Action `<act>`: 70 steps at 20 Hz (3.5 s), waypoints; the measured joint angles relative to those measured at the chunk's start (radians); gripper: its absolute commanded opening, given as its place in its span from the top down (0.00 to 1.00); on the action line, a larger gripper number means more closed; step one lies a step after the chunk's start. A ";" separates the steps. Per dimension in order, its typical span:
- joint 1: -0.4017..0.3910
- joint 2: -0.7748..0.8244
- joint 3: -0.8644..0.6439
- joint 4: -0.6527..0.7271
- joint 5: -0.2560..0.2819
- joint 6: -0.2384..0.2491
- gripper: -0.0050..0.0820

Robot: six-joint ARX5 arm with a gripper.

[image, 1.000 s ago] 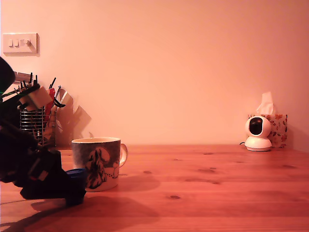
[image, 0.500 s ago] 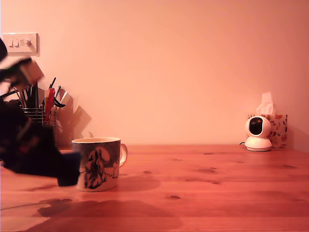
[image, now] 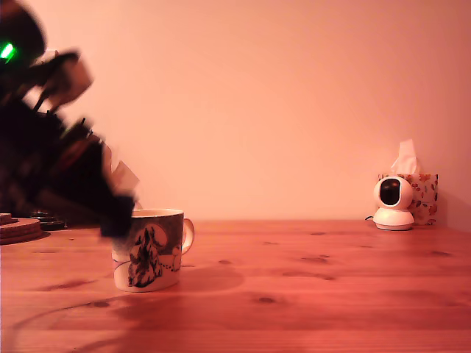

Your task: Pick up the coffee capsules on the table and drop them inside the coffee cup

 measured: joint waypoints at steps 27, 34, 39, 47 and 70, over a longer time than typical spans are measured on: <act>0.001 0.133 0.253 -0.054 -0.158 -0.096 0.70; 0.001 0.134 0.253 -0.093 -0.174 -0.095 0.70; 0.001 0.134 0.253 -0.116 -0.174 -0.095 0.65; 0.001 0.134 0.253 -0.124 -0.174 -0.090 0.25; 0.000 -0.120 -0.139 -0.003 -0.124 -0.150 0.97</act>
